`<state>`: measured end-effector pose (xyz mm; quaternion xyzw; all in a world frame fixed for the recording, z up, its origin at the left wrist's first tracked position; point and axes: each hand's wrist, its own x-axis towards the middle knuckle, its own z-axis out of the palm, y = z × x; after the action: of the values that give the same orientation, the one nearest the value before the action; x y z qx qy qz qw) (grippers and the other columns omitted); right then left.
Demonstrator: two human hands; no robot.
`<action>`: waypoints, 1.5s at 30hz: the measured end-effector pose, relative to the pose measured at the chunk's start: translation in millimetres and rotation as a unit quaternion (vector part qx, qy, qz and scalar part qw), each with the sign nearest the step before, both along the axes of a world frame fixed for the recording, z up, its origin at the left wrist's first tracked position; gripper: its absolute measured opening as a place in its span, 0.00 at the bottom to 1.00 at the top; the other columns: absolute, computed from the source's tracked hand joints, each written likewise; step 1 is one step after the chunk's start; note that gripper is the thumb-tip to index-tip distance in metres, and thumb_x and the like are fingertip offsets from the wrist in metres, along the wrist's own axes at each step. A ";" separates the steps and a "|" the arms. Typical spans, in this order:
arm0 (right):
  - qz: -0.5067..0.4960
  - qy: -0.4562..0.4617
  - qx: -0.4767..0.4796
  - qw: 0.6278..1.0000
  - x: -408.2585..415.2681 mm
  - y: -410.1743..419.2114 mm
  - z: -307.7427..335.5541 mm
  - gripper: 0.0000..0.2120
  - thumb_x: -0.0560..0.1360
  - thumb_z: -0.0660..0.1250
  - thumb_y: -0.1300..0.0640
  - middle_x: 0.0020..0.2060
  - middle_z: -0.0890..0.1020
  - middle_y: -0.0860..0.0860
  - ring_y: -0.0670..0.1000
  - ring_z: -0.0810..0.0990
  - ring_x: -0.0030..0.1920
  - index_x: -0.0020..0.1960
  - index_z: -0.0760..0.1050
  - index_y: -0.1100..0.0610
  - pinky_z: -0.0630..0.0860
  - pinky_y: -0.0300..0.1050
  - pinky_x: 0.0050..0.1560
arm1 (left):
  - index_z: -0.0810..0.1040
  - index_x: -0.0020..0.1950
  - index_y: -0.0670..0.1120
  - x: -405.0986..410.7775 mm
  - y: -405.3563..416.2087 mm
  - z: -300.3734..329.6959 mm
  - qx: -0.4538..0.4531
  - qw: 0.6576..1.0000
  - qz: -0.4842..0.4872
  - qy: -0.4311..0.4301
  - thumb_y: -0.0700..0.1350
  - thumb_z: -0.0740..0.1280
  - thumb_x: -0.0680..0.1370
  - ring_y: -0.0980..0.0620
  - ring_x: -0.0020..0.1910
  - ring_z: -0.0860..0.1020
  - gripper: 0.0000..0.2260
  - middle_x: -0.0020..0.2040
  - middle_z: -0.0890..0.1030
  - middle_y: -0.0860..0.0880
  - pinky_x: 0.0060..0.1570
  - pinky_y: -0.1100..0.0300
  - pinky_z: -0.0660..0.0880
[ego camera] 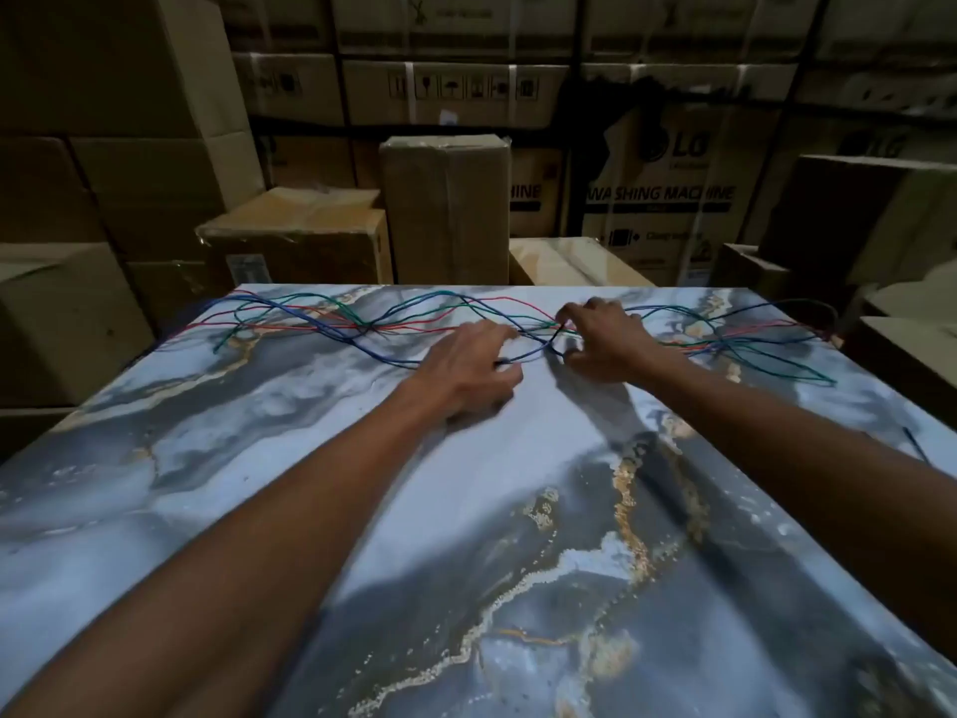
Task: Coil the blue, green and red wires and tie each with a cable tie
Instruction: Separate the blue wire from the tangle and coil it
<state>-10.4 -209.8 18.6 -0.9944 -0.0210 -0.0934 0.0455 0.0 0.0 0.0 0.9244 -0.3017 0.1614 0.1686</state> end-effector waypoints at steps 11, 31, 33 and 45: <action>-0.001 -0.069 0.037 0.997 1.8 -17.6 6.6 0.30 0.76 0.69 0.50 0.61 0.80 0.58 0.61 0.78 0.61 0.76 0.65 0.50 0.72 0.49 0.49 | 0.83 0.49 0.49 10.5 -34.0 1.1 -0.144 0.989 -0.040 0.012 0.48 0.65 0.74 0.49 0.45 0.77 0.08 0.46 0.81 0.50 0.45 0.51 0.77; -0.248 -0.156 0.087 0.952 -1.3 -107.3 108.2 0.22 0.82 0.63 0.42 0.47 0.81 0.62 0.61 0.82 0.46 0.50 0.79 0.62 0.78 0.53 0.46 | 0.71 0.34 0.46 0.8 23.6 111.7 -0.569 0.804 -0.066 0.160 0.39 0.57 0.77 0.52 0.26 0.66 0.11 0.29 0.70 0.48 0.25 0.61 0.63; -0.235 -0.172 0.093 0.952 -6.4 -100.7 118.9 0.23 0.83 0.63 0.43 0.42 0.80 0.60 0.59 0.80 0.41 0.42 0.76 0.61 0.75 0.50 0.40 | 0.72 0.34 0.43 1.5 22.4 100.0 -0.491 0.848 -0.067 0.189 0.36 0.58 0.77 0.51 0.25 0.68 0.12 0.29 0.72 0.45 0.25 0.63 0.65; -0.062 -0.185 0.128 0.972 -37.7 -46.0 193.7 0.10 0.81 0.68 0.46 0.41 0.83 0.48 0.49 0.83 0.43 0.50 0.80 0.52 0.83 0.49 0.45 | 0.74 0.65 0.48 -17.3 -35.0 81.8 -0.367 0.862 -0.161 0.311 0.43 0.67 0.66 0.53 0.43 0.80 0.26 0.51 0.82 0.42 0.42 0.59 0.77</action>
<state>-48.1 -255.8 212.3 -0.9450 0.0447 -0.2803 0.1622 -17.3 -35.0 81.8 0.7361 -0.2972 -0.0650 0.6047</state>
